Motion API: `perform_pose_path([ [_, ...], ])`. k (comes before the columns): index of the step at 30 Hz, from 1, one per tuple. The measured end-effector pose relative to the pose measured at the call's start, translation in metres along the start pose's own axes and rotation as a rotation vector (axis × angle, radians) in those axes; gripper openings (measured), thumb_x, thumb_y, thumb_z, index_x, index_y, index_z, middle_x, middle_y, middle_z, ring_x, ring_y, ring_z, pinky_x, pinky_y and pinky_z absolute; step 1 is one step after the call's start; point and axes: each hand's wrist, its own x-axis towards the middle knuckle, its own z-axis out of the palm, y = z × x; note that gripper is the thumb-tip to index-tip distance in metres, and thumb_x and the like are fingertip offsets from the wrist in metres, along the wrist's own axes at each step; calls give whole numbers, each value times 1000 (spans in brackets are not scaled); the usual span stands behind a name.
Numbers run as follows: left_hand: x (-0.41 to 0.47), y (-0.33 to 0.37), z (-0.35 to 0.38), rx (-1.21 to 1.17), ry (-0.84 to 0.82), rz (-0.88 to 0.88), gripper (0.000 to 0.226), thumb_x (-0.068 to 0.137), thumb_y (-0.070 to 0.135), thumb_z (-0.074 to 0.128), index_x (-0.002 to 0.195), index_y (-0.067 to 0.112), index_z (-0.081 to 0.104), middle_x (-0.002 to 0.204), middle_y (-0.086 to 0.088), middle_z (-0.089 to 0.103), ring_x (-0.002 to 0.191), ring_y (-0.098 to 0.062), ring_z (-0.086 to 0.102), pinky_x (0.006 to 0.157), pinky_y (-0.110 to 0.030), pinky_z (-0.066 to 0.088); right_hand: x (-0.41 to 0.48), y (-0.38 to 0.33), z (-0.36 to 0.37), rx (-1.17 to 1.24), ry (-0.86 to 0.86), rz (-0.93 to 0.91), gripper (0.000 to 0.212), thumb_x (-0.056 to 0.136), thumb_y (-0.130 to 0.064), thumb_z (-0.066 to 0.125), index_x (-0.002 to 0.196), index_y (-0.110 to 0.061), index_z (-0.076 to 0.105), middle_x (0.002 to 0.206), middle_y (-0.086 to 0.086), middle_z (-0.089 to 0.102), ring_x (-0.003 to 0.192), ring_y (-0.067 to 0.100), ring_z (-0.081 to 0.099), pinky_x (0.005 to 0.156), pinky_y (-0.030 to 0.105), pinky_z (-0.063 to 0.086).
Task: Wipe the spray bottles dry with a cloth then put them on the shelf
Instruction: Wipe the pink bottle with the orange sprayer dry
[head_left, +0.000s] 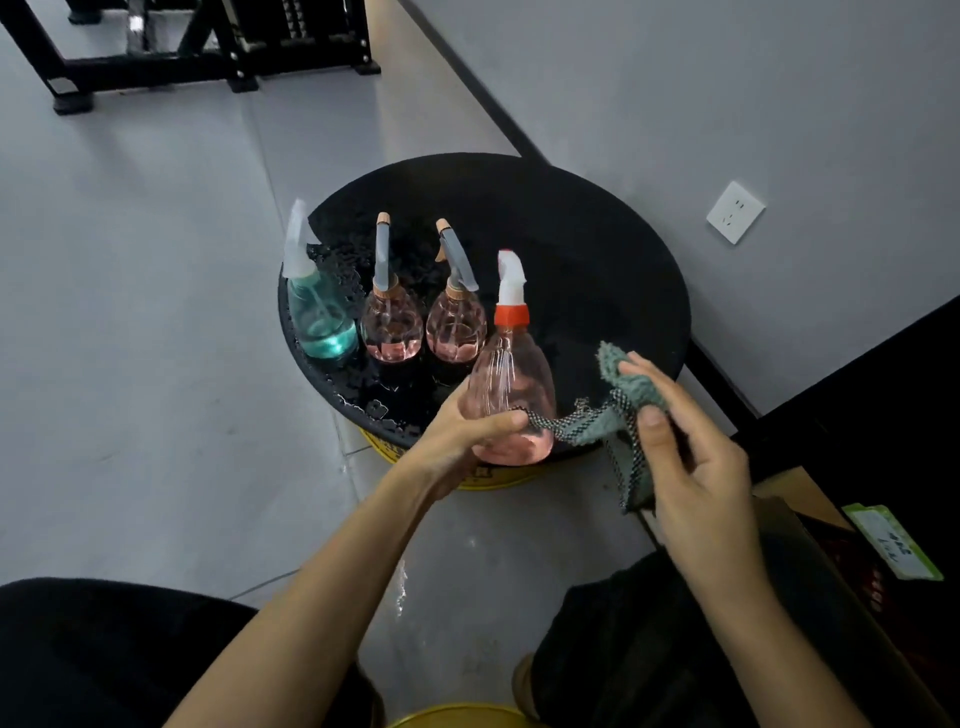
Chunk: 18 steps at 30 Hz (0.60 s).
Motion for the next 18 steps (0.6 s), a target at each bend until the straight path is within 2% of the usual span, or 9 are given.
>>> perform_pose_path([
  [2,23,-4,-7,39,-6,-32,85,55,17,87,131,13,48,124,-22,59,99,-35,64,94,-59,49,11,13,-5,-19,24,19,31,100,-14,45,127,-26,56,136,-8,55,128,2,48,107,21,38],
  [5,59,-8,-18,106,-30,-76,87,55,10,87,131,17,47,129,-22,56,104,-41,63,93,-66,45,29,30,-11,-49,59,20,31,100,-14,45,127,-20,56,135,-4,56,128,2,48,106,20,38],
  [7,80,-11,-24,170,-32,-84,87,51,15,89,129,16,49,124,-21,59,108,-37,63,93,-59,49,41,40,-15,-64,67,26,32,99,-14,45,128,-17,57,136,-4,56,127,0,48,104,15,38],
  [9,96,-12,-28,254,13,-68,84,46,24,89,122,19,53,113,-10,66,102,-23,66,93,-44,52,55,47,-18,-77,81,25,33,98,-18,45,129,-15,57,136,-6,56,127,-1,48,104,14,37],
  [11,110,-12,-30,329,43,-42,83,43,28,90,117,24,54,110,-2,68,101,-16,67,94,-34,51,69,55,-20,-90,90,18,34,98,-20,45,129,-16,58,135,-8,55,126,-2,48,104,14,37],
  [13,124,-16,-32,396,51,-11,88,44,24,95,120,21,51,114,-5,67,104,-16,67,94,-33,51,84,67,-20,-106,78,18,33,100,-16,45,130,-14,57,136,-9,55,126,-3,47,104,14,37],
  [18,154,-26,-33,494,33,94,89,47,21,92,122,15,44,118,-8,64,111,-23,64,100,-46,49,115,104,-19,-250,20,16,33,99,-11,46,130,-17,57,138,-9,52,128,-5,44,106,12,33],
])
